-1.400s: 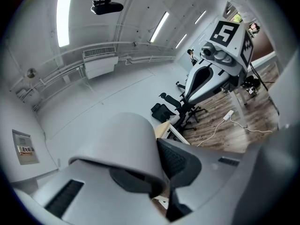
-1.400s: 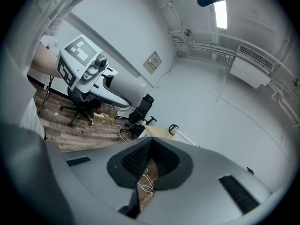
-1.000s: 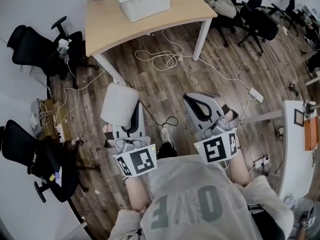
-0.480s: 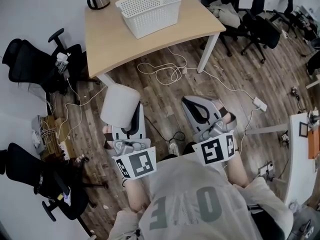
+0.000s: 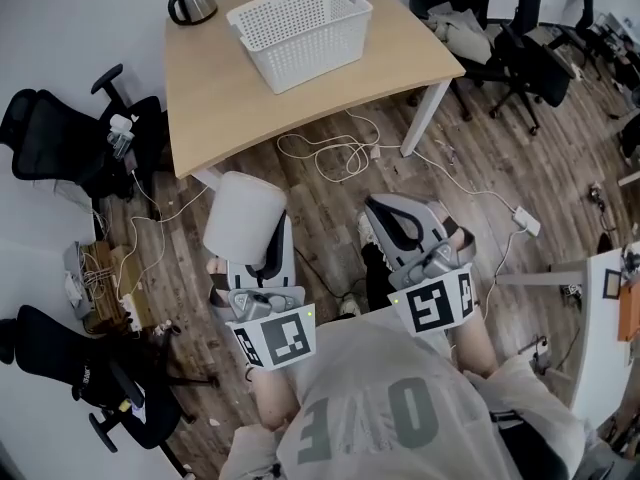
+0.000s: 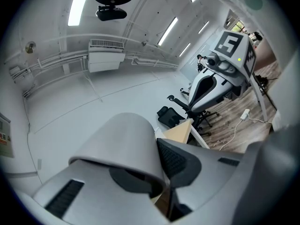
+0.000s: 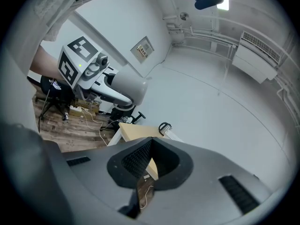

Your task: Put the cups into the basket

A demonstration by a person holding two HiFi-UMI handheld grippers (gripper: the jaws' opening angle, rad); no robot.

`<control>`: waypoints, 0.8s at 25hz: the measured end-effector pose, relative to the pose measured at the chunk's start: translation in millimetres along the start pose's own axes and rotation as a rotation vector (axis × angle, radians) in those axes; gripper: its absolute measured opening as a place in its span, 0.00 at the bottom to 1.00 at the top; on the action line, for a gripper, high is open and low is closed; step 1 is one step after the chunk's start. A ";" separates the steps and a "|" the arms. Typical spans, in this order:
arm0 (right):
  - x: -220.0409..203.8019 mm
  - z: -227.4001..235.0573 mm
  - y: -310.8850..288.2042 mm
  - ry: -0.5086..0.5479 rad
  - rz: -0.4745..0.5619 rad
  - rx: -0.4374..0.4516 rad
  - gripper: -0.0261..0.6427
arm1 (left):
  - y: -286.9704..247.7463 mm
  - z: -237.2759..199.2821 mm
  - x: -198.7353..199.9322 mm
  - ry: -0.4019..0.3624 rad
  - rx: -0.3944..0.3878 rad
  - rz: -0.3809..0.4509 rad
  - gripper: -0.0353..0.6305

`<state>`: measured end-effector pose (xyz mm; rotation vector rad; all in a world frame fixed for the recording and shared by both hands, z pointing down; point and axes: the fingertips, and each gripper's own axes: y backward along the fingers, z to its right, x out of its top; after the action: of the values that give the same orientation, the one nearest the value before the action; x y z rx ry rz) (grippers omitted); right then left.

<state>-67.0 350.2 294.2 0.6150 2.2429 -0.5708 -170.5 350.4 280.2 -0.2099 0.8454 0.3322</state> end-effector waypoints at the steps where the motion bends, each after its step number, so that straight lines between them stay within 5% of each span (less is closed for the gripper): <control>1: -4.3 7.0 -10.5 0.006 0.006 0.000 0.04 | -11.3 -1.5 -3.1 -0.002 0.006 -0.004 0.13; 20: -62.5 194.8 -199.5 0.039 0.125 0.097 0.04 | -257.5 -73.0 -14.2 -0.038 0.100 -0.118 0.13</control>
<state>-40.5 67.8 259.3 0.8153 2.2047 -0.6115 -135.2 85.8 256.7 -0.1590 0.8064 0.1825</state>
